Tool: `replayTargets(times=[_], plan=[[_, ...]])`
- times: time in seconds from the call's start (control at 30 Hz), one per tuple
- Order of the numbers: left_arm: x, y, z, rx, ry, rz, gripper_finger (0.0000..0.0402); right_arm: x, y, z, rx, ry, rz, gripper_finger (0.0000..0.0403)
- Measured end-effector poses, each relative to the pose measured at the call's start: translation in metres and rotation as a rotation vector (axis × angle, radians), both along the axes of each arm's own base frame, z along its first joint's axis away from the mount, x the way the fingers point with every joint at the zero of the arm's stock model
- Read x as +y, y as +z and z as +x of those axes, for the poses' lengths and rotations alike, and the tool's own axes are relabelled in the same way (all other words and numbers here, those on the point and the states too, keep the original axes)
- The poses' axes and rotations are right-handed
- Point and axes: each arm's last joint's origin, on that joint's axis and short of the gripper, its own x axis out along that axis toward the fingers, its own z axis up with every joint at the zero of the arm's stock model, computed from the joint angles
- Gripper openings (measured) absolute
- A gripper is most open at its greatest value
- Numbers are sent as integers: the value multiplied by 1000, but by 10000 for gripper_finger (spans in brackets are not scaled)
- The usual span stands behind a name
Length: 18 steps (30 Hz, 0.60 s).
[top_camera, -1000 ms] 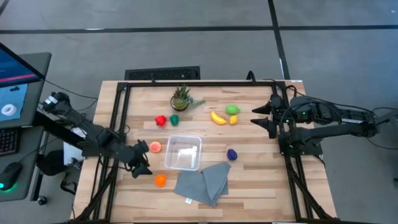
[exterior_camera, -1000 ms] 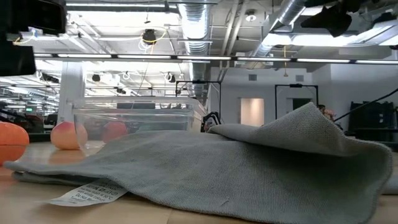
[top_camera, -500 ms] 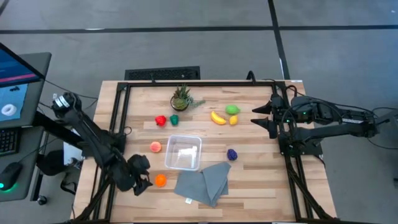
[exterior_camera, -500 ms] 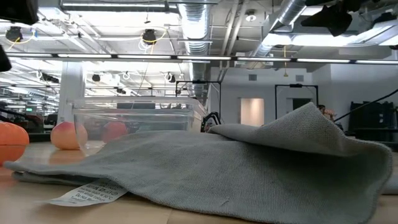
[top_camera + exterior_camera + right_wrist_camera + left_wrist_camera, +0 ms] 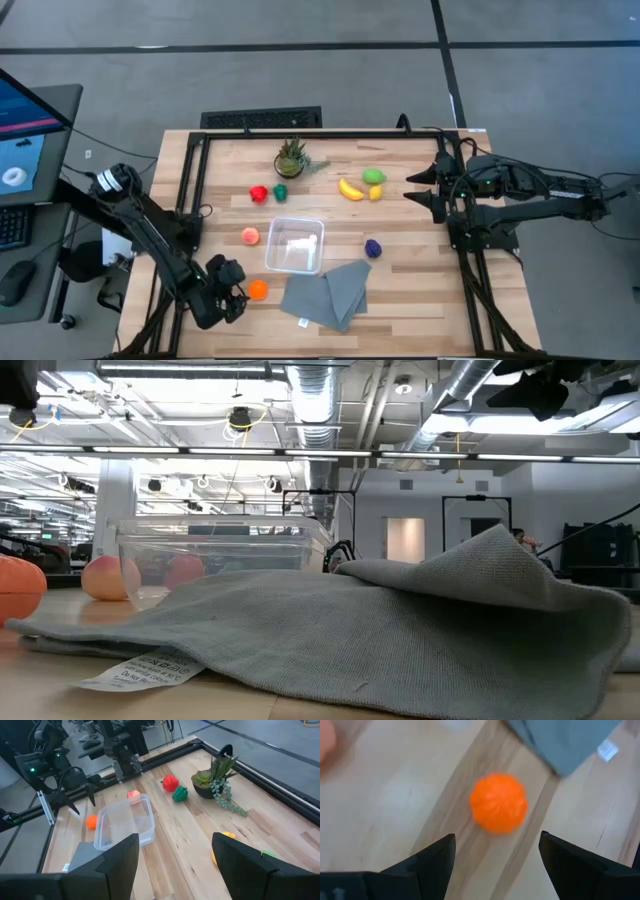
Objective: Pick and placing Produce into tupperware
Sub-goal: Put the orange into the transparent container
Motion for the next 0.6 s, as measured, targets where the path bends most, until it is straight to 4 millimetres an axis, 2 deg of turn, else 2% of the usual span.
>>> replayTargets(times=[0.6], plan=[[9, 1, 11, -22, -172, 178, 274, 0, 0, 0, -3, -1, 2, 276]])
